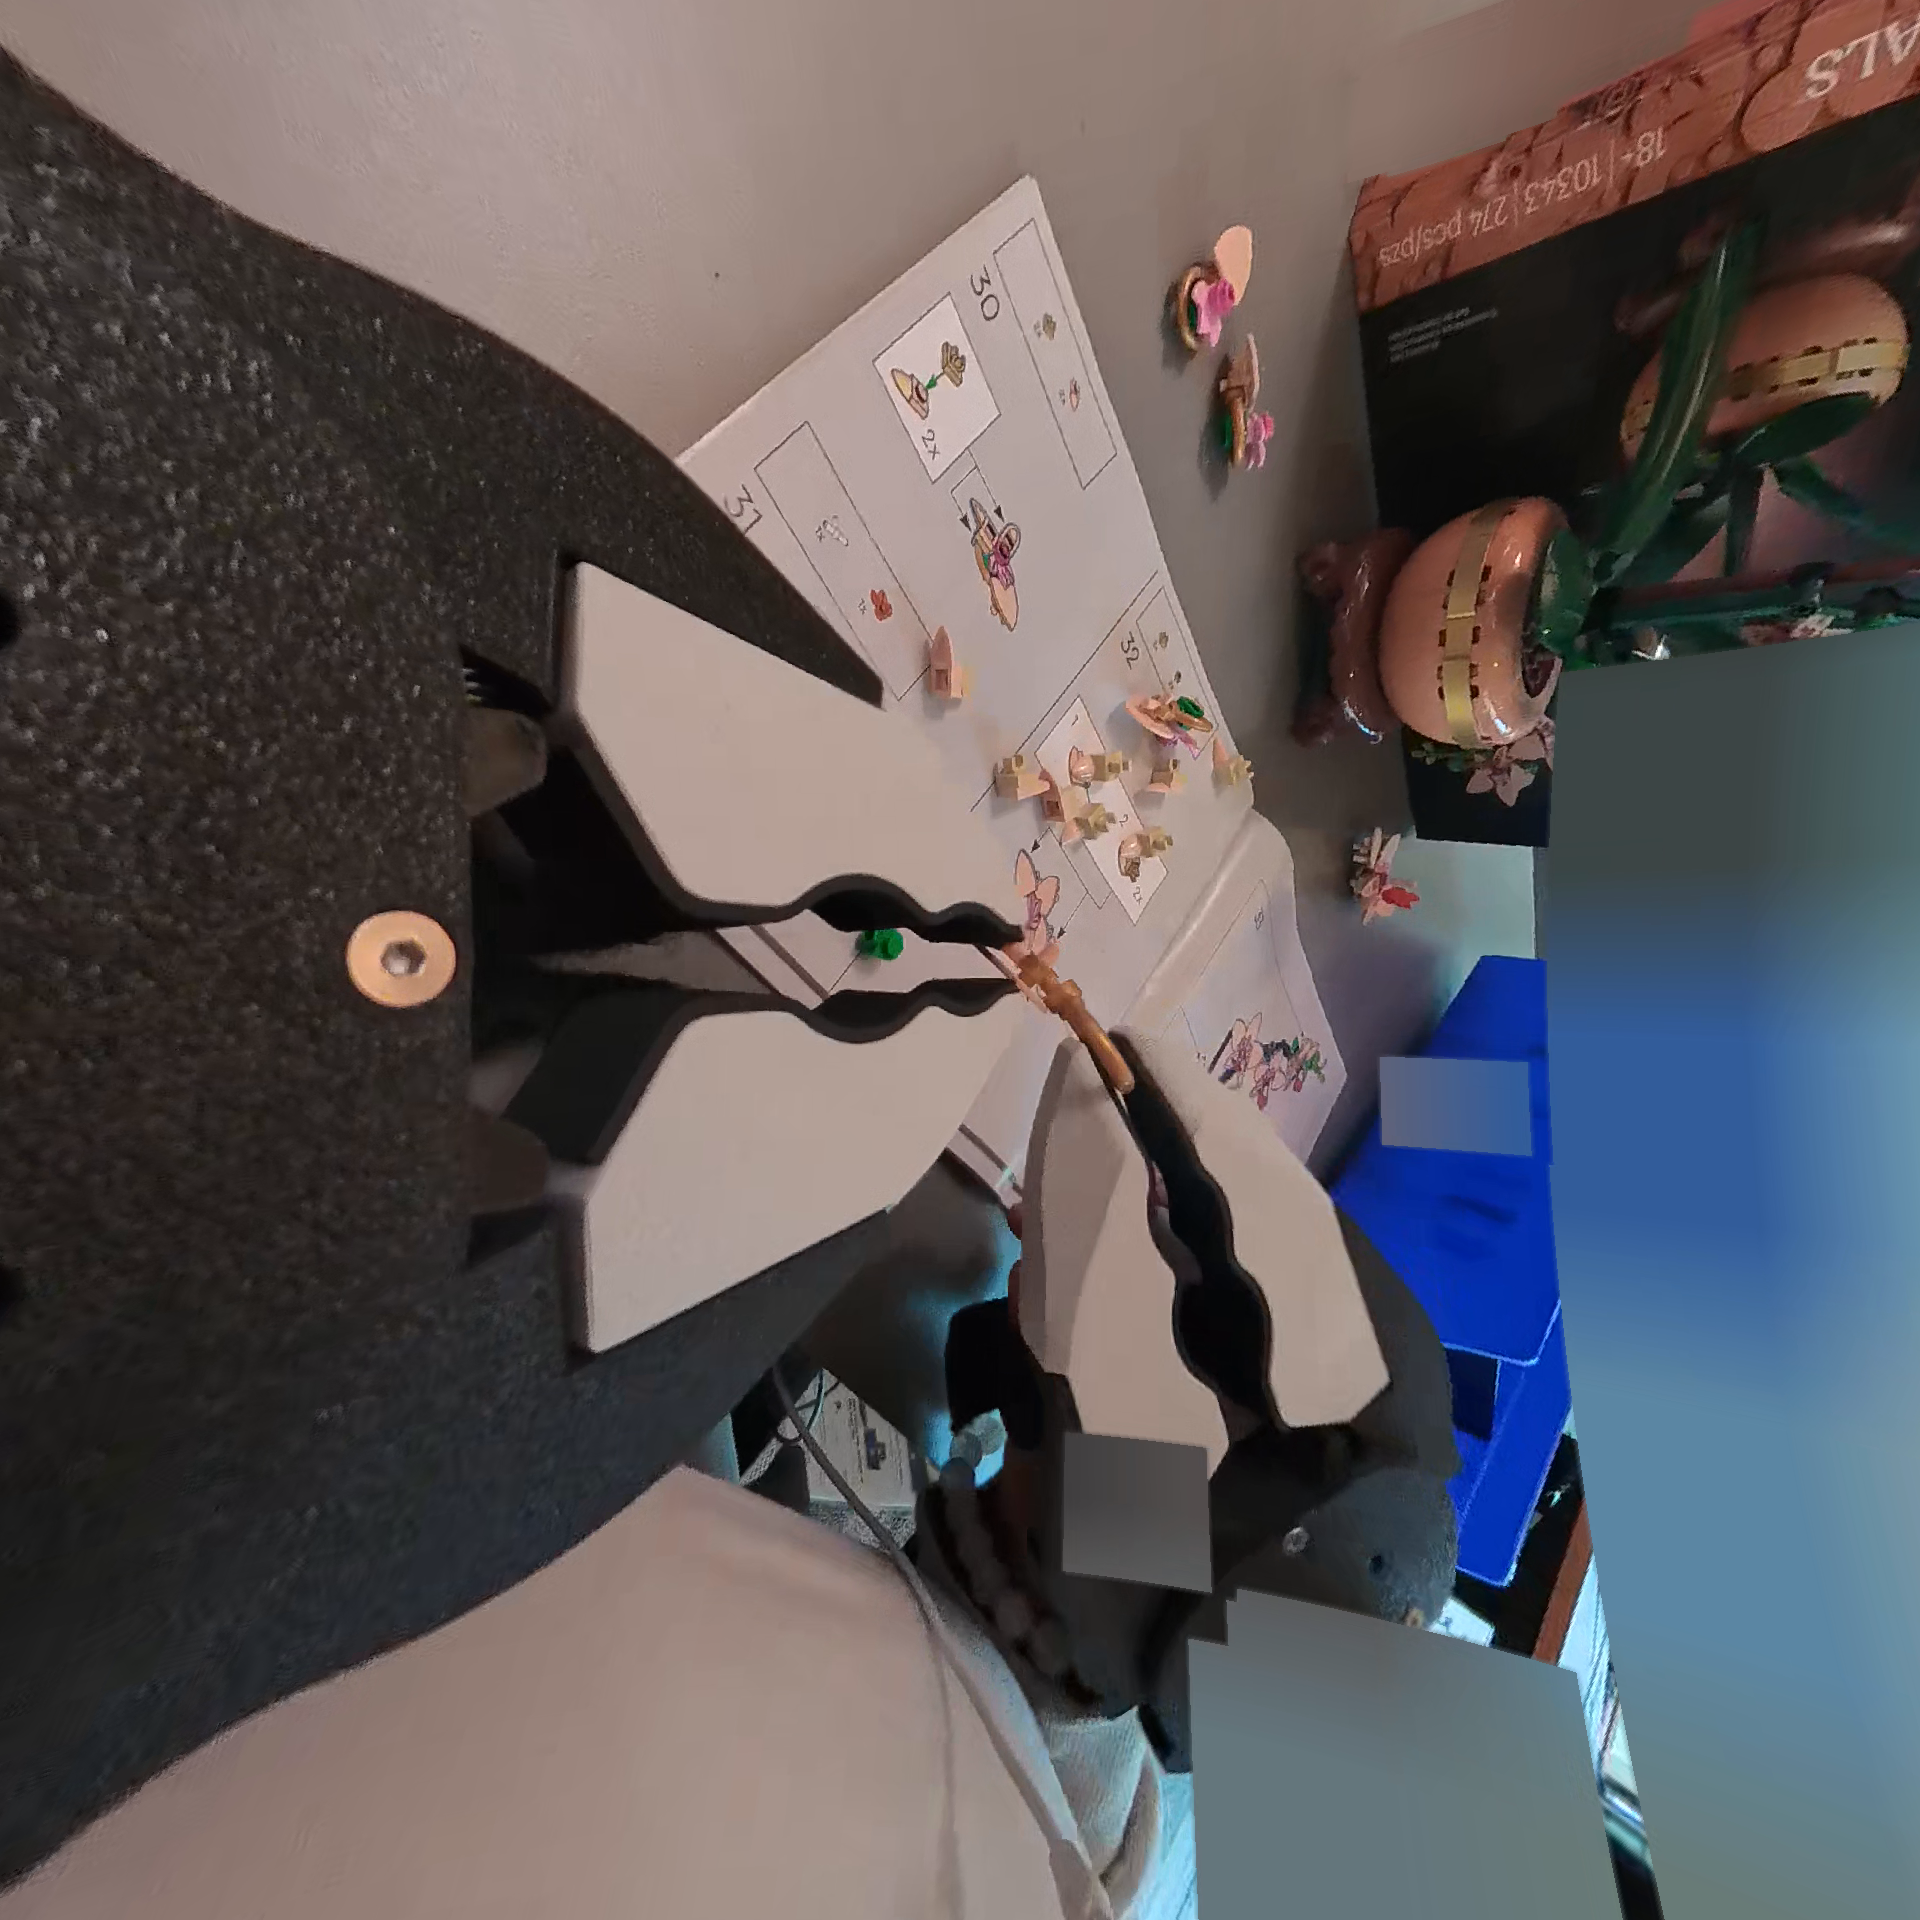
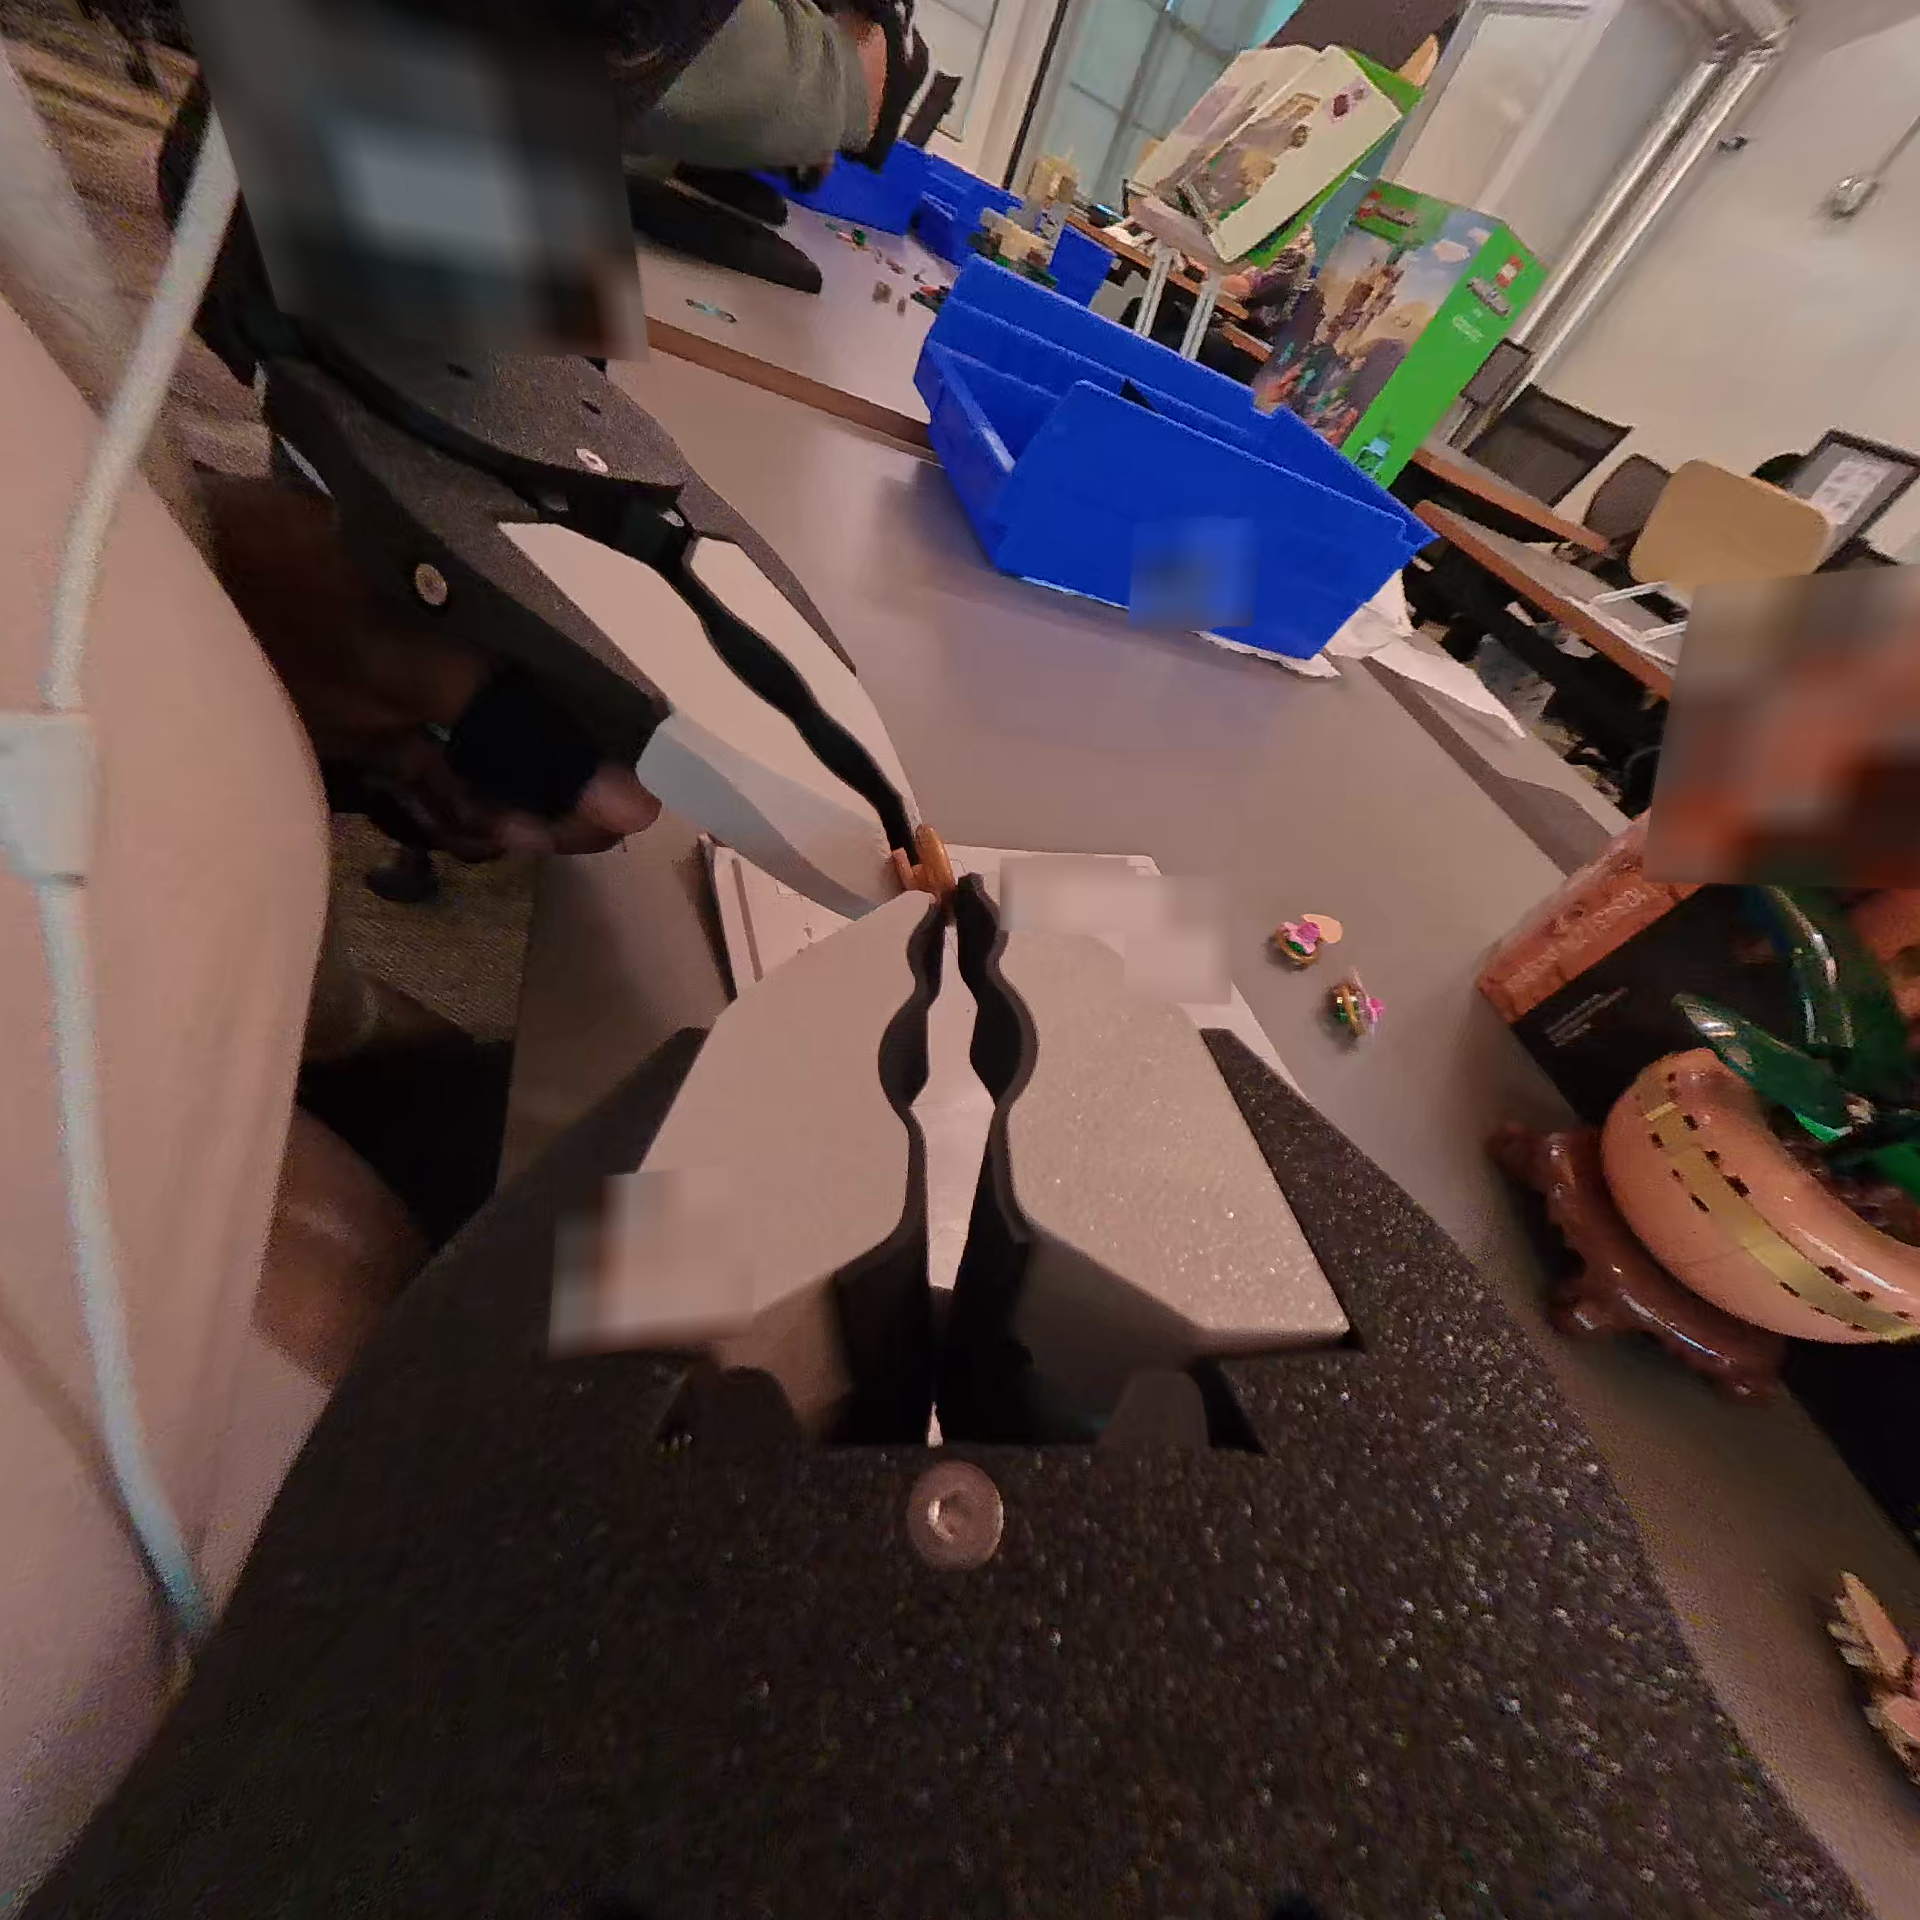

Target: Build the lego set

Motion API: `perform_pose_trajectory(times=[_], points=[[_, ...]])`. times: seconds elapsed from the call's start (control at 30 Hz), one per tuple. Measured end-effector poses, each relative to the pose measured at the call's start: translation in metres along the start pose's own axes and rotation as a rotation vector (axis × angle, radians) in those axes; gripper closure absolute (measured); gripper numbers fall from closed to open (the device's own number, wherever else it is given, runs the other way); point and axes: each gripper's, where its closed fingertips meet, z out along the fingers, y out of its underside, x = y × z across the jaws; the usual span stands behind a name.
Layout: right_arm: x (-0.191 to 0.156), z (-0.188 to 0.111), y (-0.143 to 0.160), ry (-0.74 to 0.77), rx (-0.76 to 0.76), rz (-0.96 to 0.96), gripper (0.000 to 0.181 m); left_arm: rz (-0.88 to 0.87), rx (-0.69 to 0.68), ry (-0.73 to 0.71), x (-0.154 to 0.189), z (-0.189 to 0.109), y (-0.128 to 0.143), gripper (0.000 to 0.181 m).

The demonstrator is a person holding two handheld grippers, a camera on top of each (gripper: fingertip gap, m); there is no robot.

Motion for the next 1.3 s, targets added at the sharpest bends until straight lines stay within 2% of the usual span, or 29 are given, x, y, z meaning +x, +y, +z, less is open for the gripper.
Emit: perform_pose_trajectory(times=[0.03, 0.13, 0.33, 0.43, 0.5, 0.53, 0.6, 0.63, 0.73, 0.83, 0.9, 1.07, 1.17, 1.3], points=[[0.0, 0.0, 0.001, 0.016, -0.007, -0.019, 0.179, -0.01, -0.006, -0.003, 0.0, 0.001, 0.001, 0.176], [-0.002, 0.001, 0.004, 0.07, -0.037, -0.127, 0.178, -0.057, -0.023, -0.008, -0.001, 0.003, 0.006, 0.176], [-0.004, 0.002, 0.01, 0.122, -0.08, -0.221, 0.178, -0.133, -0.037, -0.007, -0.003, 0.005, 0.013, 0.176], [-0.005, 0.004, 0.013, 0.12, -0.091, -0.23, 0.178, -0.188, -0.04, -0.004, -0.004, 0.007, 0.015, 0.176], [-0.017, 0.009, 0.02, 0.067, -0.12, -0.223, 0.178, -0.245, -0.003, 0.007, -0.004, 0.007, 0.009, 0.177], [-0.018, 0.01, 0.024, 0.056, -0.141, -0.246, 0.178, -0.222, 0.013, 0.017, -0.004, 0.006, 0.004, 0.177], [0.004, 0.004, 0.018, 0.138, -0.124, -0.279, 0.178, -0.068, -0.012, -0.051, -0.011, 0.004, 0.0, 0.176], [0.009, 0.003, 0.013, 0.121, -0.109, -0.22, 0.178, -0.043, -0.015, -0.067, -0.015, 0.002, -0.001, 0.177], [0.009, 0.003, 0.02, 0.017, -0.111, -0.105, 0.179, -0.095, -0.047, -0.037, -0.02, 0.002, 0.005, 0.177], [0.0, 0.004, 0.019, -0.083, -0.082, -0.154, 0.179, -0.07, -0.048, -0.015, -0.016, 0.003, 0.005, 0.177], [-0.011, 0.0, 0.011, -0.197, -0.035, -0.214, 0.178, -0.019, -0.06, 0.025, -0.008, 0.003, 0.007, 0.177], [-0.024, -0.026, -0.002, -0.489, 0.053, -0.125, 0.179, 0.191, -0.11, 0.193, 0.021, -0.005, 0.02, 0.177], [-0.037, -0.034, 0.005, -0.631, -0.017, -0.162, 0.179, 0.298, -0.147, 0.257, 0.031, -0.008, 0.028, 0.177], [-0.054, -0.035, 0.011, -0.747, -0.049, -0.191, 0.179, 0.305, -0.165, 0.32, 0.037, -0.01, 0.031, 0.177]])
